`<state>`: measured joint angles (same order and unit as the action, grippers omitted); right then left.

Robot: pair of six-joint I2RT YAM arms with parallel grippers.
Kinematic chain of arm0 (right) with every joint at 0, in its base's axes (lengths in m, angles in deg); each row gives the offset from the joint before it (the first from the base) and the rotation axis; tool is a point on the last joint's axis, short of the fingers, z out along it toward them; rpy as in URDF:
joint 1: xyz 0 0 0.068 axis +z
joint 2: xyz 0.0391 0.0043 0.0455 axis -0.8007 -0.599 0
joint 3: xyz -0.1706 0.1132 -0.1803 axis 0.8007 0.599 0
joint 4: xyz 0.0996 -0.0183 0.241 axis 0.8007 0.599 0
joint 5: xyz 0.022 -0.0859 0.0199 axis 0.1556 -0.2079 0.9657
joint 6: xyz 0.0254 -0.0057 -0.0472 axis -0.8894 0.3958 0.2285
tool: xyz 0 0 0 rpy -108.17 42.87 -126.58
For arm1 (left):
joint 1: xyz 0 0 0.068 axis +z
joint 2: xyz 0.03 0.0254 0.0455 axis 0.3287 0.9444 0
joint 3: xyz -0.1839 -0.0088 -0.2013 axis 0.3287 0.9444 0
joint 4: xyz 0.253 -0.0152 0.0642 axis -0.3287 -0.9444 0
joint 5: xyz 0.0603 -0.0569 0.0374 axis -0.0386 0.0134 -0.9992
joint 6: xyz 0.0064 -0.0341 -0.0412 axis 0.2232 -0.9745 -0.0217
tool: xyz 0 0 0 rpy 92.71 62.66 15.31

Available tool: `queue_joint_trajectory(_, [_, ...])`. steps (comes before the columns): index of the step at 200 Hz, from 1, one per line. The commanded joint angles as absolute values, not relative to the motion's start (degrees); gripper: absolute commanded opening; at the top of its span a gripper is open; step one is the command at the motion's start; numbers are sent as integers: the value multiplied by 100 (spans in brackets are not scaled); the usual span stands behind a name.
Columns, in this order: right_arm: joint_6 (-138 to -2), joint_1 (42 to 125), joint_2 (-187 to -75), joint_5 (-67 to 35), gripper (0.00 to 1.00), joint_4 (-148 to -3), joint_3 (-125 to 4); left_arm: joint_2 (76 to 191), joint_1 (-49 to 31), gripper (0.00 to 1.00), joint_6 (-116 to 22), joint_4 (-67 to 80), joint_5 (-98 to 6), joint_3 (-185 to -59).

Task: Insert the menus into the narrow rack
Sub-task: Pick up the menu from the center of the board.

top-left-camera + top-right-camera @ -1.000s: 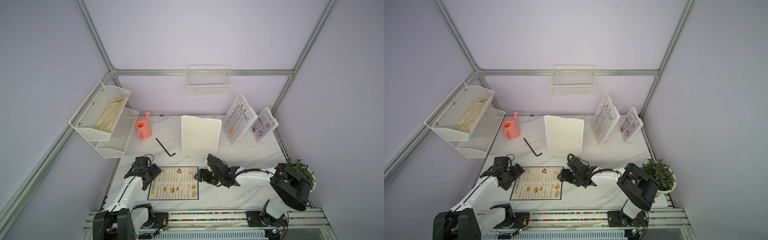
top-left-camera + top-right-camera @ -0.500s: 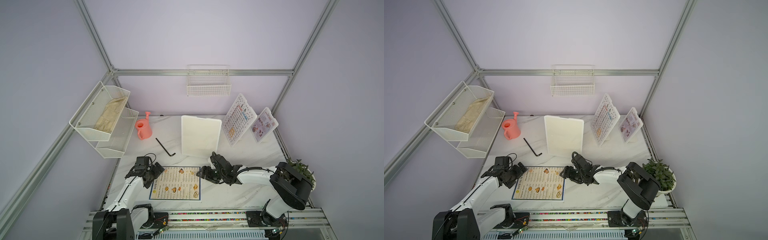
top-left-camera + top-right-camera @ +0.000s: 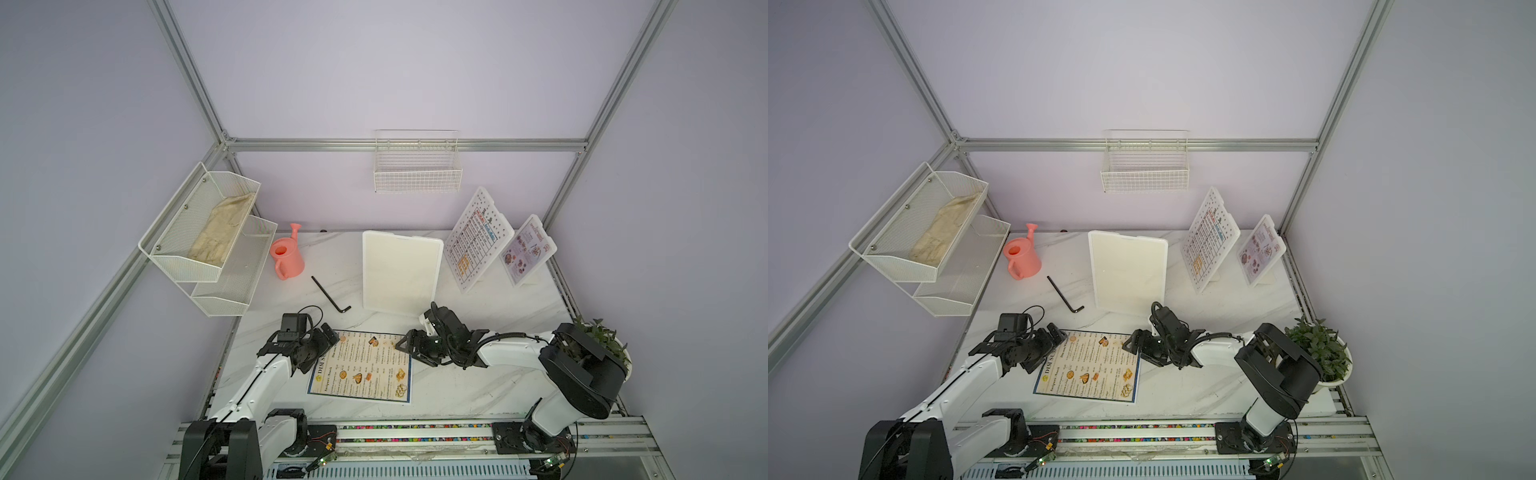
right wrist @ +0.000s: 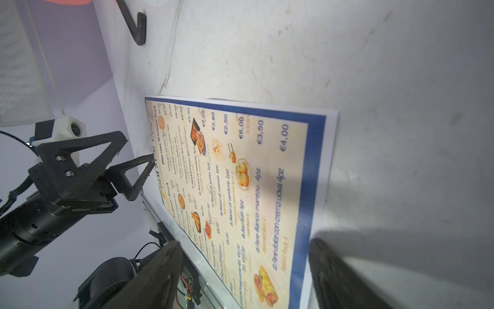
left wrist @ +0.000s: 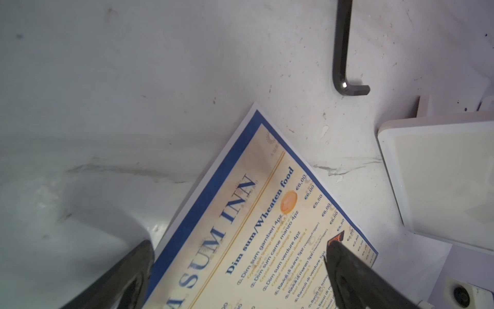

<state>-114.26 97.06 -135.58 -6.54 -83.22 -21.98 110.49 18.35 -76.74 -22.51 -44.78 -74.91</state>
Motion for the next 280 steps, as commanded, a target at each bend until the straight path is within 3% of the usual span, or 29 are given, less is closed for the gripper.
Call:
queue_joint_trajectory(1, [-11565,9679,-13811,-778,80,-8010,-1916,11102,1687,100,-7767,-2313,-4176,-7225])
queue_joint_trajectory(49, [-11423,9680,-13999,-780,89,-8388,-1853,11089,1610,100,-7723,-1934,-3916,-7115])
queue_joint_trajectory(147, [-11342,9316,-14350,-623,87,-8766,-1888,10699,1209,100,-7681,-962,-2959,-6878])
queue_joint_trajectory(201, [-11299,9266,-14410,-191,84,-9269,-1830,10893,706,88,-7694,-474,-2982,-6971])
queue_joint_trajectory(242, [-11271,8978,-13831,-445,84,-9200,-1470,10754,697,65,-7694,-130,-2962,-7007])
queue_joint_trajectory(280, [-10670,8812,-12825,-1003,85,-8158,-1671,10711,697,55,-7711,355,-2631,-7104])
